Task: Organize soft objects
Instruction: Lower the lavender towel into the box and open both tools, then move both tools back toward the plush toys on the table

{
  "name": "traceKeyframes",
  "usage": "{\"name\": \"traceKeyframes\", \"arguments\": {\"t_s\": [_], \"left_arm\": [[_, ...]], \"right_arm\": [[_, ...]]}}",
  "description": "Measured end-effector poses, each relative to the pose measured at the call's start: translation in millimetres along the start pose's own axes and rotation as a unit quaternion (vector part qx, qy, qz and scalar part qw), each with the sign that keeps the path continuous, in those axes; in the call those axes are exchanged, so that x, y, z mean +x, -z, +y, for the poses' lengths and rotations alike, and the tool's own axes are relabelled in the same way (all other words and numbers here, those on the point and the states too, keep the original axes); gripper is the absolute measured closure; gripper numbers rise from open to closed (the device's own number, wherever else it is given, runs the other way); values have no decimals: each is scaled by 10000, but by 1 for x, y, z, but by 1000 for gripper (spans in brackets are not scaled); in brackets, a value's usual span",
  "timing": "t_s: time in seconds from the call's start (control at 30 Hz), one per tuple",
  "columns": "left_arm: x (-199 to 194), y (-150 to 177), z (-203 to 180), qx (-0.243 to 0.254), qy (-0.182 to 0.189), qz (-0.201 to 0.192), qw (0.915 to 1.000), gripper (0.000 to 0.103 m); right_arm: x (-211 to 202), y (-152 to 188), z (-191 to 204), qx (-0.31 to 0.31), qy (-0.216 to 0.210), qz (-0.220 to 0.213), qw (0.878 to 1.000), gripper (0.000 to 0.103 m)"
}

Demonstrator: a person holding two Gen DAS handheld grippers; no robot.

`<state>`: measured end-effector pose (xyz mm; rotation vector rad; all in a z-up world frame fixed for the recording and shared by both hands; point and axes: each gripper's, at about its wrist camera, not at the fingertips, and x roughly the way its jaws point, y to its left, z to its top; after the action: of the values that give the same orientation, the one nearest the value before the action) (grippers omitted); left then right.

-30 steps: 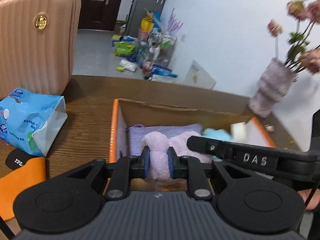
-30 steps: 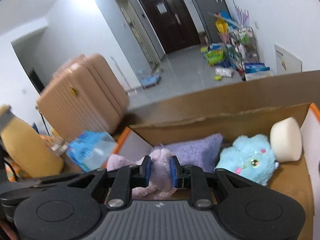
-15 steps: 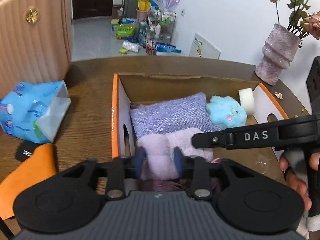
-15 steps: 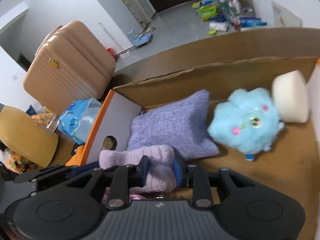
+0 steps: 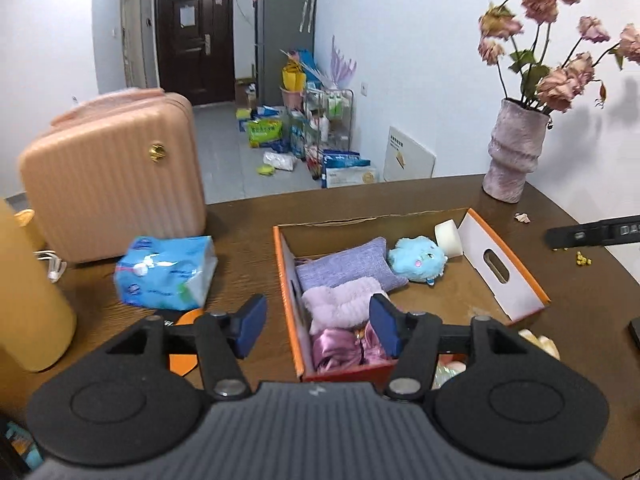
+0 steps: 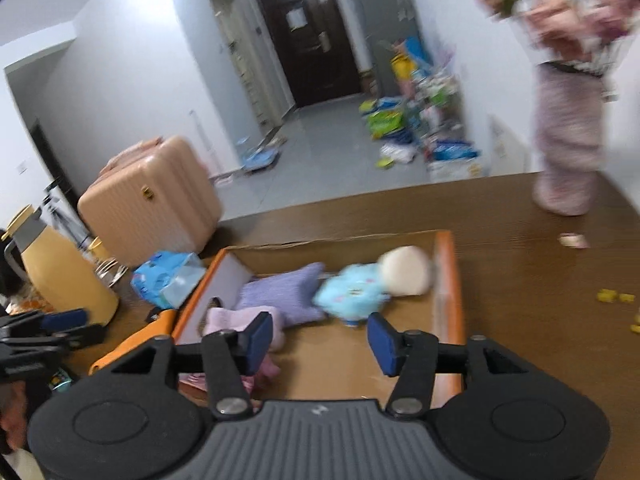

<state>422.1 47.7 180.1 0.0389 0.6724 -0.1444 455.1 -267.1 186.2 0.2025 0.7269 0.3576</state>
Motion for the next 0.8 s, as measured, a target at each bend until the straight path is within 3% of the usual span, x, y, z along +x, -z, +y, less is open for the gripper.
{"name": "traceKeyframes", "arguments": {"t_s": [0.17, 0.27, 0.4, 0.5, 0.57, 0.8], "left_arm": [[-44, 18, -13, -67, 57, -326, 9994, 29], [-70, 46, -21, -81, 101, -571, 9983, 27], [-104, 95, -29, -46, 69, -841, 9964, 22], [-135, 134, -41, 115, -68, -1190, 9928, 16], [-154, 161, -49, 213, -49, -1381, 9902, 16], [-208, 257, -73, 235, 96, -1739, 9844, 7]], "right_arm": [[-55, 23, -11, 21, 167, -309, 9994, 45], [-85, 53, -6, -214, 172, -596, 9978, 31], [-110, 101, 8, -678, 352, -944, 9926, 30], [-133, 143, 19, -948, 542, -1409, 9840, 20], [-147, 169, 24, -1042, 598, -1621, 9794, 20], [-193, 275, 32, -776, 508, -1966, 9761, 14]]}}
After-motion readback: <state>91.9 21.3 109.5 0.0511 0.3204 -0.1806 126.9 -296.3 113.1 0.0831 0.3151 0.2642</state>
